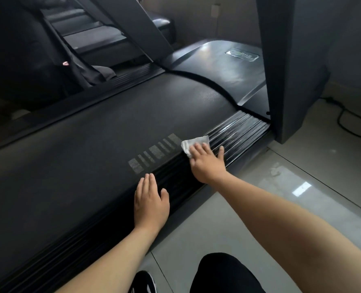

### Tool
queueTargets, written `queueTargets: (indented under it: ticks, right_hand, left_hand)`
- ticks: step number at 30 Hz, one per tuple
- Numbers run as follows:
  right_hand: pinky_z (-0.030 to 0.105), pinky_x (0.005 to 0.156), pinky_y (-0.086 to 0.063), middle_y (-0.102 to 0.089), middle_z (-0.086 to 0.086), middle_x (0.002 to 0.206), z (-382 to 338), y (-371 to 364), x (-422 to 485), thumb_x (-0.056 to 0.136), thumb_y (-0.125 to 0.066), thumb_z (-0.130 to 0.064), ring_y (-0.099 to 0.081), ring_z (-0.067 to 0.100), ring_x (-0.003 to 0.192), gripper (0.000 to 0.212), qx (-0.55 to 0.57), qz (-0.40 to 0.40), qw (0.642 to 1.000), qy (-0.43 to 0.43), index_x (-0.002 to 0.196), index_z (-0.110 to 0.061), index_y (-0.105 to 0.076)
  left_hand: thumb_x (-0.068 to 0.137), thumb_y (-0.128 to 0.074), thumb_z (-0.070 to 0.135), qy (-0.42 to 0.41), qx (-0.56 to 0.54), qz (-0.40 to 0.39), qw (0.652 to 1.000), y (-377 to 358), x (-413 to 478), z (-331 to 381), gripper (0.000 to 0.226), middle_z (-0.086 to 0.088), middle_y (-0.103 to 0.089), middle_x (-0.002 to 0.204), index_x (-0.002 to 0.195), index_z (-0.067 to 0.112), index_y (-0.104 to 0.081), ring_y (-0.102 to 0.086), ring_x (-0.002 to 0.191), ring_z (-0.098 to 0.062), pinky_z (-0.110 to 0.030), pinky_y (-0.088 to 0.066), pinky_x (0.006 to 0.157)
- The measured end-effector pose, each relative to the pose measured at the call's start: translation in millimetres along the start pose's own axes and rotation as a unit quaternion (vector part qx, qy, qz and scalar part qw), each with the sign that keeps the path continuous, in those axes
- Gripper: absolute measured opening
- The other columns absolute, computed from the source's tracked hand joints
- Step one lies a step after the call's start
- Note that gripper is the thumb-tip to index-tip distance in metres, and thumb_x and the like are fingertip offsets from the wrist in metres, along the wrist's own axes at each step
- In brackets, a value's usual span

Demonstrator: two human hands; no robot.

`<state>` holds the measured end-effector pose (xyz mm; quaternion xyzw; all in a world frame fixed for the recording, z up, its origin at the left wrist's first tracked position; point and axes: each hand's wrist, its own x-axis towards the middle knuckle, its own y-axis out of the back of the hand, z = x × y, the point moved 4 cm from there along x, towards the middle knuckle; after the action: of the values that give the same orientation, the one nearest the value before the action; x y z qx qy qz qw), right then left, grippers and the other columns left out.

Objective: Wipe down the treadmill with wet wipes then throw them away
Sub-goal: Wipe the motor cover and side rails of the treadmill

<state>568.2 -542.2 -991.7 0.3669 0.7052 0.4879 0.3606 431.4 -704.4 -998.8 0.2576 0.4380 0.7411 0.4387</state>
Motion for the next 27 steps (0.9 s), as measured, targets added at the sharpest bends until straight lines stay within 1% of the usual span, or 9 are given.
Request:
queueTargets:
  ticks: [3,6,9,12,15,18,21,24,27]
  right_hand:
    - [0.064,0.115,0.017,-0.005,-0.004,0.169,-7,-5,0,0.106,-0.018,-0.033,0.005,0.019,0.156,0.057,0.005,0.004,1.0,-0.01,0.161,-0.023,-0.013]
    - [0.065,0.115,0.012,-0.01,-0.005,0.169,-40,-14,-12,0.105,-0.028,-0.032,0.0,0.017,0.155,0.056,-0.005,0.003,0.996,0.085,0.16,-0.025,-0.018]
    - [0.064,0.118,0.011,-0.011,-0.008,0.168,-71,-27,-28,0.105,-0.032,-0.033,0.0,0.015,0.155,0.056,-0.003,-0.039,0.982,0.183,0.16,-0.03,-0.019]
    - [0.064,0.119,0.01,-0.012,-0.011,0.168,-74,-32,-36,0.107,-0.029,-0.036,0.0,0.013,0.155,0.054,-0.02,-0.042,0.973,0.228,0.159,-0.033,-0.019]
    - [0.062,0.117,0.016,-0.01,-0.011,0.168,-50,-27,-39,0.107,-0.027,-0.039,0.0,0.011,0.155,0.054,-0.029,-0.009,0.982,0.184,0.16,-0.034,-0.018]
    - [0.061,0.116,0.019,-0.006,-0.011,0.169,-5,-21,-45,0.108,-0.021,-0.041,0.004,0.009,0.155,0.053,0.009,0.041,0.998,0.048,0.161,-0.032,-0.017]
    - [0.06,0.115,0.021,-0.001,-0.011,0.169,23,-22,-57,0.108,-0.015,-0.039,0.009,0.01,0.154,0.054,0.056,0.075,0.994,-0.053,0.161,-0.03,-0.013]
    - [0.057,0.116,0.022,0.0,-0.009,0.169,11,-32,-72,0.107,-0.012,-0.039,0.013,0.01,0.154,0.056,0.066,0.096,0.991,-0.067,0.162,-0.027,-0.011]
    - [0.051,0.115,0.026,-0.003,-0.01,0.169,-18,-44,-93,0.1,-0.001,-0.047,0.019,0.005,0.15,0.065,0.079,0.102,0.992,0.012,0.161,-0.029,-0.016]
  left_hand:
    - [0.106,-0.04,0.032,-0.001,-0.002,0.001,1.0,0,0,-1,0.065,-0.007,-0.013,0.169,0.161,0.006,-0.015,-0.005,0.156,-0.019,-0.033,-0.004,0.127]
    - [0.105,-0.043,0.026,0.003,-0.016,0.004,1.0,-1,1,-2,0.065,-0.008,-0.015,0.169,0.16,0.005,-0.017,-0.007,0.156,-0.02,-0.033,-0.005,0.127]
    - [0.104,-0.044,0.023,0.003,-0.022,0.003,1.0,-1,1,-4,0.065,-0.007,-0.015,0.169,0.16,0.006,-0.017,-0.006,0.156,-0.019,-0.032,-0.005,0.127]
    - [0.104,-0.044,0.023,-0.003,-0.025,-0.003,1.0,-1,-1,-6,0.064,-0.007,-0.015,0.169,0.16,0.007,-0.018,-0.006,0.156,-0.018,-0.034,-0.006,0.127]
    - [0.104,-0.041,0.027,-0.038,0.006,-0.007,0.999,-4,-3,-5,0.062,-0.008,-0.02,0.167,0.159,0.006,-0.022,-0.012,0.155,-0.02,-0.036,-0.007,0.127]
    - [0.104,-0.03,0.034,-0.101,0.056,-0.02,0.993,-10,-10,2,0.061,-0.006,-0.02,0.168,0.16,0.011,-0.022,-0.012,0.155,-0.018,-0.038,-0.006,0.127]
    - [0.107,-0.031,0.034,-0.112,0.068,-0.025,0.991,-10,-12,3,0.058,-0.003,-0.016,0.169,0.161,0.016,-0.02,-0.008,0.156,-0.016,-0.037,-0.003,0.127]
    - [0.106,-0.035,0.038,-0.116,0.082,-0.024,0.99,-9,-13,5,0.059,-0.004,-0.017,0.168,0.161,0.018,-0.022,-0.009,0.156,-0.018,-0.039,-0.005,0.127]
    - [0.105,-0.037,0.041,-0.119,0.092,-0.03,0.988,-10,-13,9,0.058,-0.005,-0.019,0.168,0.159,0.023,-0.026,-0.011,0.155,-0.02,-0.041,-0.006,0.126]
